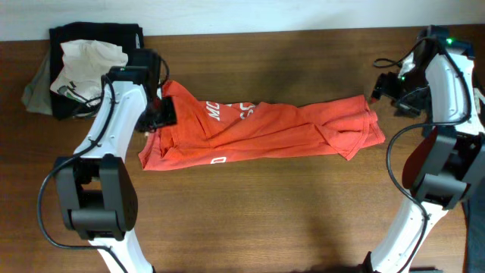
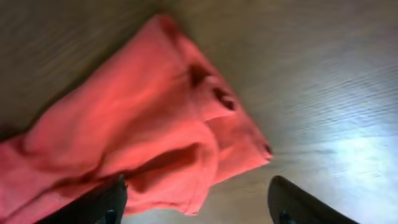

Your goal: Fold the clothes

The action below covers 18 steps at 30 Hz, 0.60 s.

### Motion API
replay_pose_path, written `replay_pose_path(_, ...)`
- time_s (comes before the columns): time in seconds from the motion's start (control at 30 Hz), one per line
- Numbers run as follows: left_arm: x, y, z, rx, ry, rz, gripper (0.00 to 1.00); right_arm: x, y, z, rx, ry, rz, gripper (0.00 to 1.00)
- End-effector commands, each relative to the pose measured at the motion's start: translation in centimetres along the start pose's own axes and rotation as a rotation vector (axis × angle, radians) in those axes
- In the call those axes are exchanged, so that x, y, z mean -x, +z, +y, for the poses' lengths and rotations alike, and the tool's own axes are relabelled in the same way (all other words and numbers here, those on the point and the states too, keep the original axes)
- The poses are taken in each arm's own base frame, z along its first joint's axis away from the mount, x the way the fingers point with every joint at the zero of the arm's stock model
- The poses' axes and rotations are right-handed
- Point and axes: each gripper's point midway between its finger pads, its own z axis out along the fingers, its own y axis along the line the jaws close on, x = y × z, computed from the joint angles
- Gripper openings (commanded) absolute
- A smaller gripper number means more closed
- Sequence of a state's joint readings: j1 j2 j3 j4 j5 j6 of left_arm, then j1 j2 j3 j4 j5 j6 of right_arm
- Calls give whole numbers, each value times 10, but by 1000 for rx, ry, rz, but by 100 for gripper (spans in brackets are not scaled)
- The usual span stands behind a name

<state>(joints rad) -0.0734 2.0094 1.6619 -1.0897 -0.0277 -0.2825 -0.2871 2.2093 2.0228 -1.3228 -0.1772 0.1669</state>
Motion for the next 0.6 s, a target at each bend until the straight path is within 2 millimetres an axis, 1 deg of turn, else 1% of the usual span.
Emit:
replay_pose_path(0.0,-10,16,-41,-136,58,67,25,-24,0,41,63,-111,54,69)
replay_pose_path(0.03,-14,25,-46,-132,70,87,23,-31,3,47,60,-148,75,69)
replay_pose_path(0.07,-18,35,-50,-126,84,110,21,-43,9,55,27,-205,108,75)
replay_pose_path(0.1,-21,43,-52,-121,101,128,20,-50,13,57,-5,-225,125,78)
replay_pose_path(0.2,-26,60,-49,-97,103,163,20,-74,28,68,-37,-273,195,84)
replay_pose_path(0.23,-26,67,-43,-71,98,172,20,-85,37,71,-44,-289,226,85)
replay_pose_path(0.3,-27,76,-30,-43,77,193,20,-96,48,73,-54,-305,257,85)
replay_pose_path(0.33,-27,81,-21,-31,57,206,20,-103,56,74,-60,-314,271,85)
replay_pose_path(0.37,-26,86,-12,-15,42,216,20,-106,60,73,-67,-318,279,86)
replay_pose_path(0.5,-28,95,18,11,-23,256,20,-118,75,54,-147,-318,315,86)
replay_pose_path(0.57,-26,96,24,11,-38,254,20,-120,79,51,-154,-319,316,86)
